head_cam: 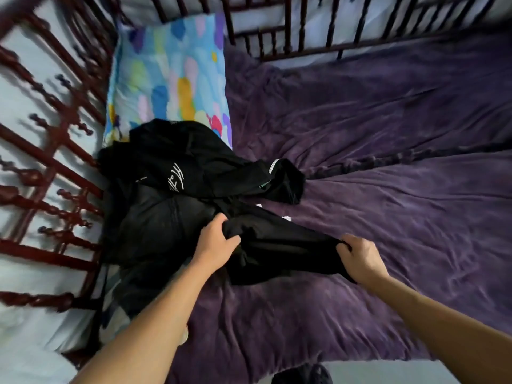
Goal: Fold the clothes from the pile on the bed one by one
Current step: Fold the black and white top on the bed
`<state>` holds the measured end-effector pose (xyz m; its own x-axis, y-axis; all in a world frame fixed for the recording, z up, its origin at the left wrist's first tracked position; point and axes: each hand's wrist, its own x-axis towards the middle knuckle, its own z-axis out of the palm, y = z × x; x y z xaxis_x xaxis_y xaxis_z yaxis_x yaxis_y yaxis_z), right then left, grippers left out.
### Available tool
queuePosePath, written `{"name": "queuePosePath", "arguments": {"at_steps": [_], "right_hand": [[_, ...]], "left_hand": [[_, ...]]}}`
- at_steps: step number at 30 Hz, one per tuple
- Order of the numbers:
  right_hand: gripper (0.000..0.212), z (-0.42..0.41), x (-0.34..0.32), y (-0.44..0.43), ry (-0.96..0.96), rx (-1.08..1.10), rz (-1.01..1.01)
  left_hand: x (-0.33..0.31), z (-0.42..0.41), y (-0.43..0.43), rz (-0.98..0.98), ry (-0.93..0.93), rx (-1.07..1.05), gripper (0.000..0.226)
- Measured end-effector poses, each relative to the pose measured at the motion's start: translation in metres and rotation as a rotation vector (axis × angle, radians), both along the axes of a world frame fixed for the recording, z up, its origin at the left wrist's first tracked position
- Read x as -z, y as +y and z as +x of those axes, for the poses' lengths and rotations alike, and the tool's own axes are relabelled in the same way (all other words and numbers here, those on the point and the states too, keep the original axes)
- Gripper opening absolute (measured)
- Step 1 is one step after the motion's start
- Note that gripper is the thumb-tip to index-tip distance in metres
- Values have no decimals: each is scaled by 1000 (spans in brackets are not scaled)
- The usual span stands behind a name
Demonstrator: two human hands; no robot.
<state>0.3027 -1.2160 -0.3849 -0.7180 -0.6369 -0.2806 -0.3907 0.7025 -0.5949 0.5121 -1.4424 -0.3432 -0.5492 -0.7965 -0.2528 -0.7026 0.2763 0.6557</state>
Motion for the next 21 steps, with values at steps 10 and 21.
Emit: {"name": "queuePosePath", "arguments": {"at_steps": [10,21], "right_hand": [[40,0,-195,-17,34,-363,-134],[27,15,-307,-49,386,-59,-278]], "left_hand": [[-201,32,6,-219,318,-56,15],[-340,53,21,-414,240,-38,48]]}}
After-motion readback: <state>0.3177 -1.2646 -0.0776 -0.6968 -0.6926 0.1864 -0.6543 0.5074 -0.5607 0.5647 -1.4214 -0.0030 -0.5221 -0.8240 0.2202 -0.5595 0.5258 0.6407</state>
